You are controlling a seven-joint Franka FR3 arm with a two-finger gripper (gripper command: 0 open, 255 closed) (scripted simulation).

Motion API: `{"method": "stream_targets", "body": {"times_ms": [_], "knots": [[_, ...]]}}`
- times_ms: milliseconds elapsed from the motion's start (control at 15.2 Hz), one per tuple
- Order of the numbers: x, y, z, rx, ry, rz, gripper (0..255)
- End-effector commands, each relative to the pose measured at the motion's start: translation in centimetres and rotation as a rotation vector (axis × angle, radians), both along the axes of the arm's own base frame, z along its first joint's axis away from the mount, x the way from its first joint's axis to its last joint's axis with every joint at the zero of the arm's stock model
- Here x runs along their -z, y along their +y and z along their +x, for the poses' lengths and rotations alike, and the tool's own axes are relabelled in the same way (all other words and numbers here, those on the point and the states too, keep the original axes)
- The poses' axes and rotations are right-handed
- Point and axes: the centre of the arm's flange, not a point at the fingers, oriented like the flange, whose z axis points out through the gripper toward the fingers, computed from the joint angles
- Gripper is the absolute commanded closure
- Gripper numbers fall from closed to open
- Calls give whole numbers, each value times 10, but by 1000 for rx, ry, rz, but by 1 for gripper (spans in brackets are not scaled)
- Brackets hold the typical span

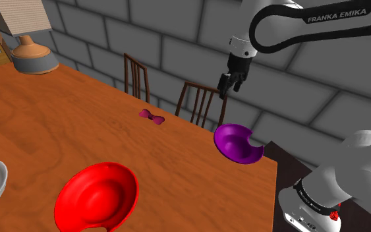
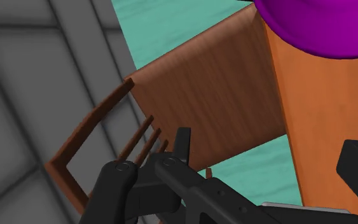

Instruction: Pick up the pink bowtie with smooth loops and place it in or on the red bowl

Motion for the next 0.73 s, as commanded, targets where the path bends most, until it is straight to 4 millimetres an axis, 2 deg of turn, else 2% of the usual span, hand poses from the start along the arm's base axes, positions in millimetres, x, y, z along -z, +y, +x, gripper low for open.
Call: {"method": "stream_targets", "body": {"times_ms": [0, 660], "knots": [[12, 18, 17, -13, -4, 9, 0], [63, 105, 95, -77, -19, 48, 0]]}}
